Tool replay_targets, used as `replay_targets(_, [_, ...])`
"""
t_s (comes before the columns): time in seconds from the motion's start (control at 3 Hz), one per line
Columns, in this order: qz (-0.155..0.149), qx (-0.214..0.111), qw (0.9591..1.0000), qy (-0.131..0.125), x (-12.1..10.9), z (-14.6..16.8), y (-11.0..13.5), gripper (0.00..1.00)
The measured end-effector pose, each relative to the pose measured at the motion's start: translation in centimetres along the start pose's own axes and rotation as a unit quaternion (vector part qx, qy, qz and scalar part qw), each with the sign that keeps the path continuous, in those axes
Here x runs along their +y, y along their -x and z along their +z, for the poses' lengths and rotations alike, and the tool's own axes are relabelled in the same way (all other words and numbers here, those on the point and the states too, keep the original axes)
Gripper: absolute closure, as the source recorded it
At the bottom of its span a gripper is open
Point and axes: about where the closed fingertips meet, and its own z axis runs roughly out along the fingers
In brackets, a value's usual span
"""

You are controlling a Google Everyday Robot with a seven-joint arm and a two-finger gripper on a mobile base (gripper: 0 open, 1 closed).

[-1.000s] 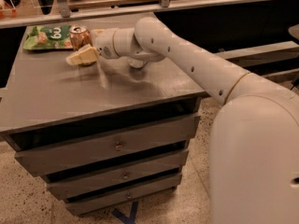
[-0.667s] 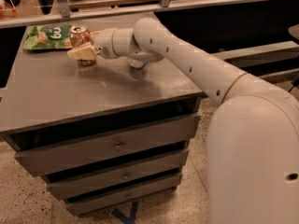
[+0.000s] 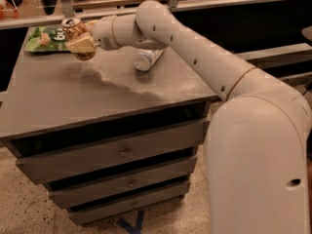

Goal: Knock orange can over

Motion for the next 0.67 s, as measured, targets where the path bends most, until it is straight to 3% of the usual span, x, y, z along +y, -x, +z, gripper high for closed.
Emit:
replay_targets(0.33, [-0.04, 0.062, 0.9971, 0.016, -0.4, -2.3, 4.0, 1.0])
replay_targets(0.67, [-0.083, 0.152, 0.9845, 0.029, -0.4, -4.7, 5.5, 1.0])
